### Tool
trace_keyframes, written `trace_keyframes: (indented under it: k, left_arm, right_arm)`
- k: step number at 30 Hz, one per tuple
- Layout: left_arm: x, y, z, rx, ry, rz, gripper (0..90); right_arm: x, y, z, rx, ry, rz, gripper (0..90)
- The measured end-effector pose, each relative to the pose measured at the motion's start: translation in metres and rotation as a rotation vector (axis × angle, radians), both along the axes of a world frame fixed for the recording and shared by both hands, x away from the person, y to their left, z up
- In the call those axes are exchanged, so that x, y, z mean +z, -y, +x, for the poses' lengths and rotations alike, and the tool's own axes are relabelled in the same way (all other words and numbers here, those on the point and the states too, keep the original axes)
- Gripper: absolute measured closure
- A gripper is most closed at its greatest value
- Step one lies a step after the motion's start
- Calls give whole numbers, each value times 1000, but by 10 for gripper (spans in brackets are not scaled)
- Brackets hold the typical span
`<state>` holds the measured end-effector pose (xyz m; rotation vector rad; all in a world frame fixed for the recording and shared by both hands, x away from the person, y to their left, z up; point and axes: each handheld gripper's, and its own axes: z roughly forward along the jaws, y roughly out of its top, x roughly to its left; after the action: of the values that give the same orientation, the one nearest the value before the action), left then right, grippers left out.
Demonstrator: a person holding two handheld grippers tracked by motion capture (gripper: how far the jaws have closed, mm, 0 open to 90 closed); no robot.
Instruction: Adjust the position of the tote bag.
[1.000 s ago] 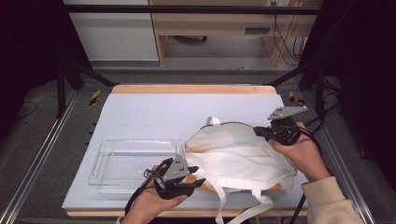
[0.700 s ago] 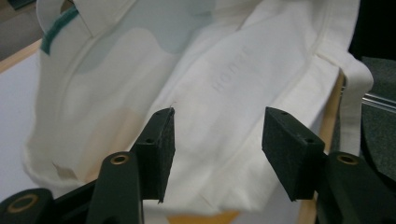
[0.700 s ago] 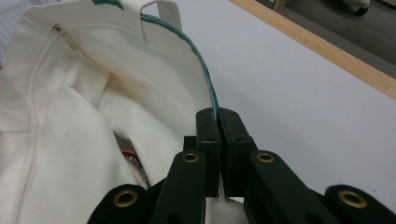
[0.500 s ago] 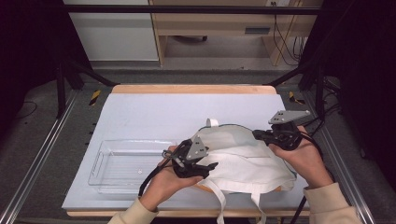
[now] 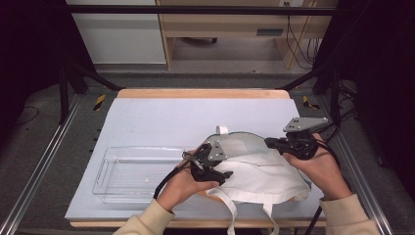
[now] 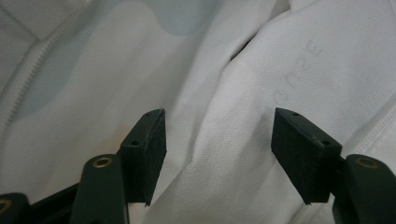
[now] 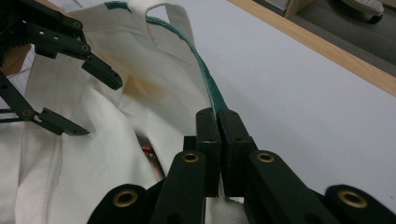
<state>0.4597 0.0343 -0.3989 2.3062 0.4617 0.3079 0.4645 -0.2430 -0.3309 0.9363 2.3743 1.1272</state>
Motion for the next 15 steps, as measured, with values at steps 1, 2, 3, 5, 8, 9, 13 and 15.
trace_keyframes:
  k: [1, 2, 3, 5, 8, 9, 13, 15]
  left_arm:
    - [-1, 0, -1, -8, -14, 6, 366]
    - [-1, -1, -1, -12, -15, 15, 368]
    - [-2, -1, -2, -18, -13, 18, 375]
    - [-2, -2, -3, -17, -13, 17, 404]
    - [-1, -4, -5, -12, -15, 15, 467]
    - [0, -4, -6, -13, -14, 19, 483]
    - [1, -5, -11, 3, 3, 37, 671]
    - [1, -5, -13, 11, 9, 36, 769]
  right_arm:
    - [0, 0, 0, 1, 1, -1, 880]
    - [0, 0, 0, 1, 0, -1, 880]
    - [0, 0, 0, 2, -1, -2, 880]
    - [1, -1, 1, -1, -2, -3, 880]
    - [1, -1, 1, -1, -5, -4, 880]
    - [1, -1, 1, -2, -5, -6, 880]
    - [1, 0, 1, -5, -4, 1, 880]
    - [1, 1, 2, -6, -6, 4, 879]
